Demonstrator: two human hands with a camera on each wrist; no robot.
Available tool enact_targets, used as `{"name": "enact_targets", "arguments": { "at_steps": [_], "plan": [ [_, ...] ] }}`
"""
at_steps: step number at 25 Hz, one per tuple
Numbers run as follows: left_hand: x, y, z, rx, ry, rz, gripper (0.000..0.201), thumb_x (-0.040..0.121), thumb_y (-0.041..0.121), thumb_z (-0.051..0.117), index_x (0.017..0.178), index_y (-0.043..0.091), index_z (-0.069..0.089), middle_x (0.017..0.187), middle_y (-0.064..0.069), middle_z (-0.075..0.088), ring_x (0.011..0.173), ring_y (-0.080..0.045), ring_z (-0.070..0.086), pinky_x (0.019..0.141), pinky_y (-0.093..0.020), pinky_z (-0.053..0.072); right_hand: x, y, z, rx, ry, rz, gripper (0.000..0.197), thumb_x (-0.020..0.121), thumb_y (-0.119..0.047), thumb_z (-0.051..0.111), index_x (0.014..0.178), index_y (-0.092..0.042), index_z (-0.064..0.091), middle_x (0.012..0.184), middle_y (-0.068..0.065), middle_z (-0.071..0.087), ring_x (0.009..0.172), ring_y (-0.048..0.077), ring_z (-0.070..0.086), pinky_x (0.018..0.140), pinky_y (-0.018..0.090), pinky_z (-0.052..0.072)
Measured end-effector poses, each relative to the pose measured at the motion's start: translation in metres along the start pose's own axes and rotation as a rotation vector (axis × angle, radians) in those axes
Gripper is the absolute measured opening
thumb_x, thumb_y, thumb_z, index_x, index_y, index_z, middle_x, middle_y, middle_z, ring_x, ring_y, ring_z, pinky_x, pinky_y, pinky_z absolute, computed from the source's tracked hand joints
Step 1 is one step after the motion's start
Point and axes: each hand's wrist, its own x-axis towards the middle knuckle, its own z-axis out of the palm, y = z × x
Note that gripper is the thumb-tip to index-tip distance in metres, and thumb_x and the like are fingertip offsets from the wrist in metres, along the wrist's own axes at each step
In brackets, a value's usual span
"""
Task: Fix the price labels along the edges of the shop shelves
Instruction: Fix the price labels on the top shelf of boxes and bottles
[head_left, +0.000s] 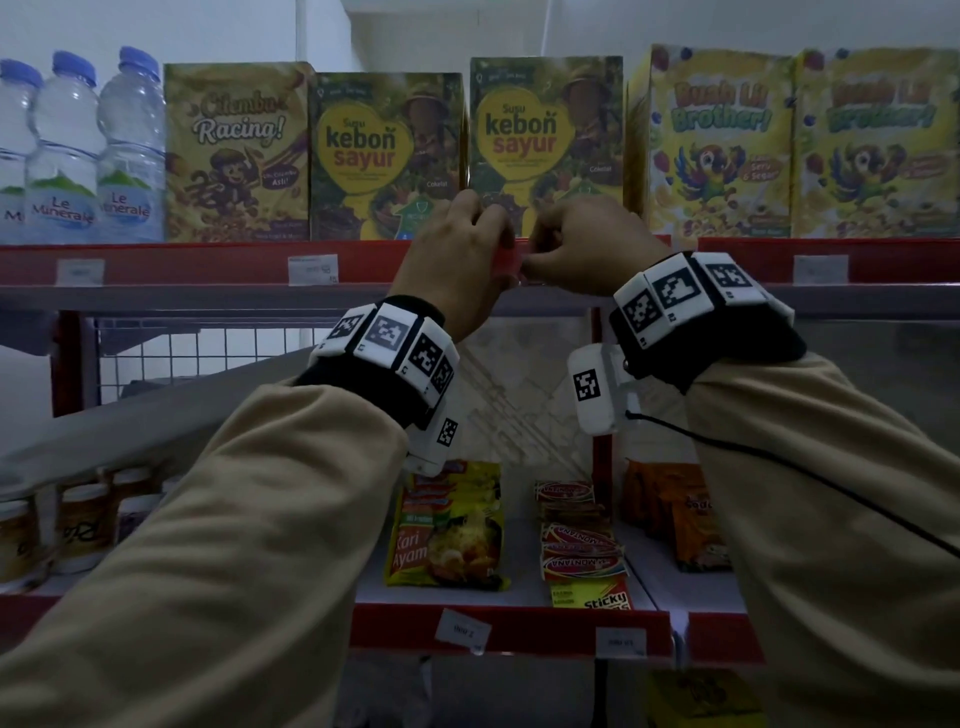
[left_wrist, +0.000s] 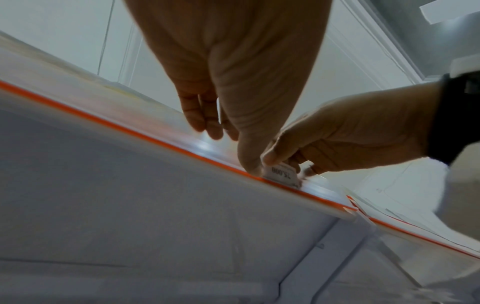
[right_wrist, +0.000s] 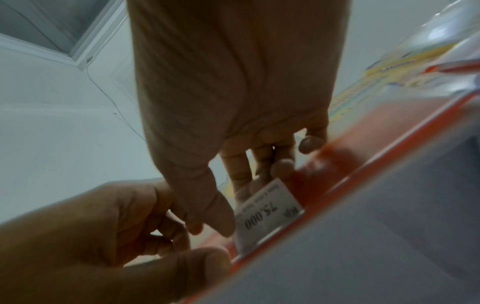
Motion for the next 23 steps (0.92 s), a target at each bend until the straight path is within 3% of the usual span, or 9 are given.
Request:
{"name": "enact_targets", "arguments": {
  "at_steps": [3, 5, 8, 11, 15, 18, 23],
  "plan": [
    [-0.001, 0.000, 0.001, -0.008, 0.017, -0.003, 0.039, 0.080, 0.026, 0.071, 0.112, 0.009, 0.056, 0.113, -0.013, 0.050, 0.106, -0.030, 0.046, 0.090, -0.036, 0.037, 0.006, 0.004, -0.006, 0.096, -0.018, -0.018, 0.020, 0.084, -0.028, 0.066, 0.090, -0.010, 0.069, 0.076, -0.001, 0.058, 0.082, 0.018, 0.054, 0.071, 0.032, 0.044],
    [0.000, -0.001, 0.002, -0.034, 0.025, -0.013, 0.040, 0.080, 0.027, 0.073, 0.112, 0.010, 0.057, 0.113, -0.012, 0.050, 0.107, -0.029, 0.046, 0.091, -0.036, 0.037, 0.007, 0.010, -0.008, 0.179, 0.039, -0.038, 0.016, 0.084, -0.023, 0.068, 0.092, -0.010, 0.068, 0.080, -0.002, 0.059, 0.082, 0.014, 0.053, 0.070, 0.026, 0.040],
    [0.001, -0.003, 0.003, -0.067, 0.035, -0.023, 0.040, 0.079, 0.028, 0.073, 0.112, 0.012, 0.058, 0.111, -0.011, 0.051, 0.108, -0.027, 0.046, 0.092, -0.033, 0.037, 0.007, 0.013, -0.005, 0.354, 0.191, -0.042, 0.010, 0.083, -0.020, 0.070, 0.091, -0.014, 0.069, 0.088, 0.000, 0.066, 0.083, 0.010, 0.060, 0.071, 0.022, 0.047],
    [0.001, -0.007, 0.004, -0.094, 0.042, -0.021, 0.040, 0.079, 0.031, 0.073, 0.112, 0.013, 0.059, 0.110, -0.010, 0.052, 0.108, -0.026, 0.046, 0.091, -0.030, 0.036, 0.009, 0.011, 0.002, 0.498, 0.314, -0.023, 0.013, 0.080, -0.014, 0.072, 0.091, -0.013, 0.067, 0.086, 0.002, 0.068, 0.081, 0.013, 0.065, 0.075, 0.028, 0.055],
    [0.004, -0.010, 0.005, -0.216, 0.088, -0.035, 0.042, 0.087, 0.037, 0.062, 0.120, 0.011, 0.055, 0.109, -0.008, 0.059, 0.104, -0.021, 0.051, 0.087, -0.026, 0.036, 0.009, 0.009, 0.011, 0.624, 0.387, 0.025, 0.023, 0.077, -0.006, 0.070, 0.097, -0.012, 0.062, 0.095, 0.009, 0.069, 0.087, 0.018, 0.068, 0.080, 0.036, 0.056],
    [0.008, -0.009, 0.007, -0.319, 0.164, -0.063, 0.034, 0.094, 0.035, 0.052, 0.114, 0.008, 0.059, 0.102, -0.009, 0.062, 0.096, -0.022, 0.055, 0.078, -0.027, 0.037, 0.005, 0.008, 0.015, 0.751, 0.359, 0.033, 0.025, 0.078, -0.006, 0.073, 0.100, -0.011, 0.061, 0.097, 0.010, 0.067, 0.087, 0.017, 0.067, 0.076, 0.028, 0.057],
    [0.007, -0.008, 0.014, -0.263, 0.202, -0.059, 0.018, 0.093, 0.021, 0.052, 0.102, 0.007, 0.060, 0.098, -0.013, 0.058, 0.093, -0.026, 0.051, 0.076, -0.028, 0.034, -0.002, 0.002, 0.018, 0.554, 0.352, -0.054, 0.011, 0.082, -0.012, 0.066, 0.093, -0.013, 0.068, 0.084, 0.003, 0.065, 0.074, 0.013, 0.059, 0.067, 0.023, 0.048]
  ]
}}
